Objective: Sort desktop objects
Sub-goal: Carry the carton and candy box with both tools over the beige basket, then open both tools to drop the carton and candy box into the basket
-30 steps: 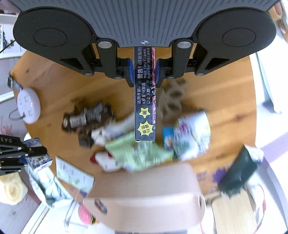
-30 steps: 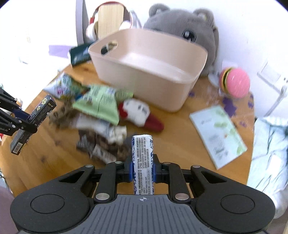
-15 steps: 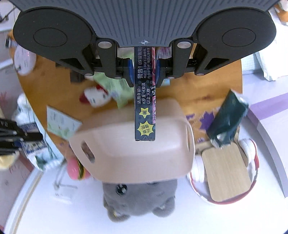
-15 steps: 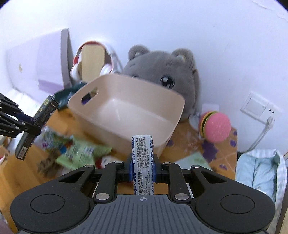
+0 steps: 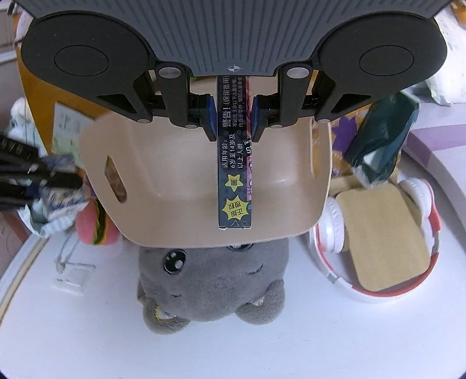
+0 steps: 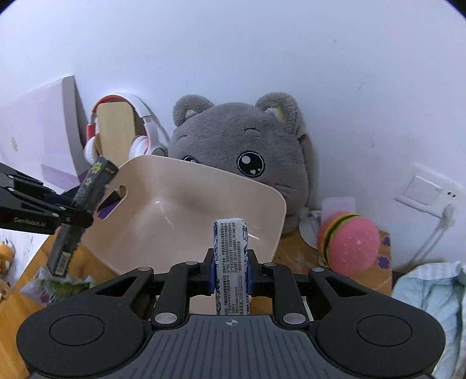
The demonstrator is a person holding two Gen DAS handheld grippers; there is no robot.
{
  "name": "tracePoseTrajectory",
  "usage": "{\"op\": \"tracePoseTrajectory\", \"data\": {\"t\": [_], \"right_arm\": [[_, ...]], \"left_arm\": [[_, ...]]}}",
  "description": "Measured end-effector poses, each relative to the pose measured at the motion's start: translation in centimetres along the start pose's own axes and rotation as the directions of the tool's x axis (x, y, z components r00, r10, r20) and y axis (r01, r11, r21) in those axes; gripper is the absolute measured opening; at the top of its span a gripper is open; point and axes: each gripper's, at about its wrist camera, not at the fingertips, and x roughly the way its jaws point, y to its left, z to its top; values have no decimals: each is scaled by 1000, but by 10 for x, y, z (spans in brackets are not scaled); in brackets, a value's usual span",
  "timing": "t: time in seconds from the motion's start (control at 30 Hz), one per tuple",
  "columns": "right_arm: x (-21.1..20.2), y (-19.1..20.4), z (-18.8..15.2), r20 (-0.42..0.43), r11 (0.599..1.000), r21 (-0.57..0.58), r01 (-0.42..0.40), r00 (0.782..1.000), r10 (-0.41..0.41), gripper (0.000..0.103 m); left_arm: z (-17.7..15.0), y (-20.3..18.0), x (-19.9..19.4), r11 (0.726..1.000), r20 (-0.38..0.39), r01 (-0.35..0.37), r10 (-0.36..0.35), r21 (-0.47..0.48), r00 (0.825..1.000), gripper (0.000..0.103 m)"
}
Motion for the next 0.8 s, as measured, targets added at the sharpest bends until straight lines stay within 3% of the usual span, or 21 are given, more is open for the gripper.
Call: {"op": "tracePoseTrajectory", "data": {"t": [0.37, 0.67, 0.8], "right_arm": [[74, -5, 6, -99, 1000, 8, 1, 995, 0, 19], [114, -8, 8, -163, 1000, 25, 5, 987, -1, 19], [126, 6, 12, -167, 998, -42, 36, 985, -43, 20]], "left_arm": [[24, 7, 65, 996, -92, -78, 74, -50, 993, 23], [30, 2, 114, 991, -169, -133, 131, -1, 977, 23], [25, 1, 132, 990, -212, -136, 137, 19, 968, 23]]}}
